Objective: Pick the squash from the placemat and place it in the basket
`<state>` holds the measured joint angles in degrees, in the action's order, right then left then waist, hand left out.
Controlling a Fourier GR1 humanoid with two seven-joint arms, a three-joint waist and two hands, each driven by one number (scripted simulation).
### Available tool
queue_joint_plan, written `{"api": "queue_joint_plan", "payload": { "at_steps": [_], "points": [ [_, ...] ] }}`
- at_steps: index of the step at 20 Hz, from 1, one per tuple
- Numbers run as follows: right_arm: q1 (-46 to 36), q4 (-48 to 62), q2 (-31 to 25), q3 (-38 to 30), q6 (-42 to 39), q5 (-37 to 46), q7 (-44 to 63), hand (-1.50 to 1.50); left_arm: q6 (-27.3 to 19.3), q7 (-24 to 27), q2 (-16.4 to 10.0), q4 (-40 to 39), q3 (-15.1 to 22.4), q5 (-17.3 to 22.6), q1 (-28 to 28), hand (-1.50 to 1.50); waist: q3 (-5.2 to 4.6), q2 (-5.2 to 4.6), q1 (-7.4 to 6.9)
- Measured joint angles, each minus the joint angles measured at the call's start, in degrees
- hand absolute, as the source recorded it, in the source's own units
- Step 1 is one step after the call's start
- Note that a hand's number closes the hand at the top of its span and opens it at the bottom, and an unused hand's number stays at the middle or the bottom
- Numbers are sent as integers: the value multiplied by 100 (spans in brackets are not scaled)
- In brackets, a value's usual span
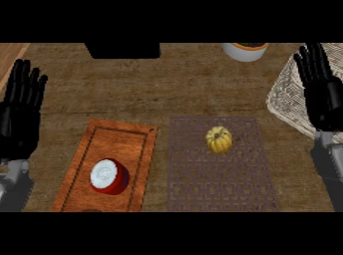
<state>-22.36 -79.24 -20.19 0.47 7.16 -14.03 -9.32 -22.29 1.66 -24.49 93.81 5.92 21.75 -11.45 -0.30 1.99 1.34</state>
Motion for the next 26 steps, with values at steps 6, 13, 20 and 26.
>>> {"api": "queue_joint_plan", "payload": {
  "at_steps": [6,13,20,26],
  "points": [
    [-574,523,113,620,410,751,852,150,313,-615,17,-562,615,-29,749,0,1,-267,-349],
    [-1176,1735,1091,2276,822,2177,1928,-150,678,-1149,2,-1146,1289,-167,1185,0,8,-343,-667],
    [-2439,3172,1393,3331,1066,3892,3956,-150,816,-1253,-88,-1261,1320,-193,1182,0,9,-224,-587],
    [-4089,3909,1469,3813,-562,4555,5744,-150,844,-1286,-86,-1297,1284,-164,1222,0,16,-160,-534]
  ]
}}
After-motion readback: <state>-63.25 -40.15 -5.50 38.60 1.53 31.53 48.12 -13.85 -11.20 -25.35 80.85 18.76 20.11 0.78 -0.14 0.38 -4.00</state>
